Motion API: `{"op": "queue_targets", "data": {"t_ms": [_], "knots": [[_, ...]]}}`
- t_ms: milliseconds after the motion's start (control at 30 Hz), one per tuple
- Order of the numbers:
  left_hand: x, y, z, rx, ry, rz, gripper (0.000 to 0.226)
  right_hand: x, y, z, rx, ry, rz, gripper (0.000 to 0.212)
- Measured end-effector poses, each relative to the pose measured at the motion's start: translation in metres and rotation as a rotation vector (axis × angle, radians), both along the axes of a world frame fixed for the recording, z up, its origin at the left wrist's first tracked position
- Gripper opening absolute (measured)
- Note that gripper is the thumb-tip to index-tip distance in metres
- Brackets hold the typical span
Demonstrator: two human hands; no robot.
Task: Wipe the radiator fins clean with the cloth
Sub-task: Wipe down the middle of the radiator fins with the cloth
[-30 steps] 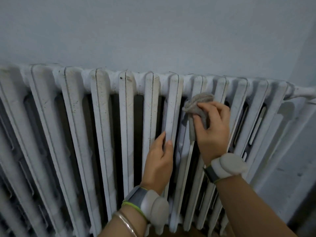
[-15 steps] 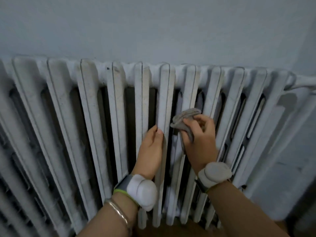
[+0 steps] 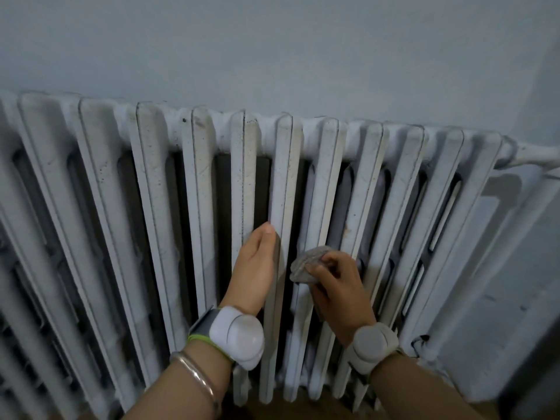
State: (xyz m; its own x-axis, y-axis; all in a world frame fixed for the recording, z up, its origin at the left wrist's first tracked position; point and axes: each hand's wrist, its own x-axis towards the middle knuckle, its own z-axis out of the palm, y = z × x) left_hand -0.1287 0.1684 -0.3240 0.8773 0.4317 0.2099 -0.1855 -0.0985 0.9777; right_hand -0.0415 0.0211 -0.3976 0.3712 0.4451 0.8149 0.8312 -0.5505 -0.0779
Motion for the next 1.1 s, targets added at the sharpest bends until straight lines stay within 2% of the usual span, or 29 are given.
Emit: {"op": "queue_targets", "data": {"t_ms": [100, 300, 400, 533, 667, 800, 867, 933, 1100], "knots": [[0.001, -0.001, 0.000, 0.002, -0.001, 0.003, 0.048, 0.004, -0.007, -0.008, -0.110, 0.125, 0.090, 0.015], [0.001, -0.002, -0.001, -0.028, 0.003, 0.003, 0.050, -0.015, -0.011, 0.036, -0.121, 0.163, 0.139, 0.014], [0.000, -0.002, -0.001, -0.053, 0.014, 0.005, 0.053, -0.023, -0.007, 0.075, 0.051, 0.122, 0.064, 0.014], [-0.001, -0.004, 0.000, -0.062, 0.014, -0.011, 0.054, -0.017, -0.001, 0.106, 0.361, -0.142, 0.001, 0.017], [-0.001, -0.004, 0.001, -0.068, 0.006, -0.017, 0.040, -0.003, 0.010, 0.114, 0.485, -0.087, 0.087, 0.022], [-0.001, -0.003, 0.000, -0.052, 0.017, -0.020, 0.055, 0.004, 0.021, 0.102, 0.473, -0.094, 0.097, 0.025], [0.000, -0.003, 0.001, -0.050, 0.015, -0.010, 0.048, 0.005, 0.020, 0.093, 0.444, -0.103, 0.070, 0.024], [0.002, -0.003, 0.000, -0.051, 0.033, 0.007, 0.025, 0.004, 0.018, 0.083, 0.399, -0.082, 0.031, 0.024], [0.003, -0.005, -0.001, -0.051, 0.003, 0.018, 0.026, -0.003, 0.015, 0.065, 0.314, -0.004, -0.024, 0.026]]}}
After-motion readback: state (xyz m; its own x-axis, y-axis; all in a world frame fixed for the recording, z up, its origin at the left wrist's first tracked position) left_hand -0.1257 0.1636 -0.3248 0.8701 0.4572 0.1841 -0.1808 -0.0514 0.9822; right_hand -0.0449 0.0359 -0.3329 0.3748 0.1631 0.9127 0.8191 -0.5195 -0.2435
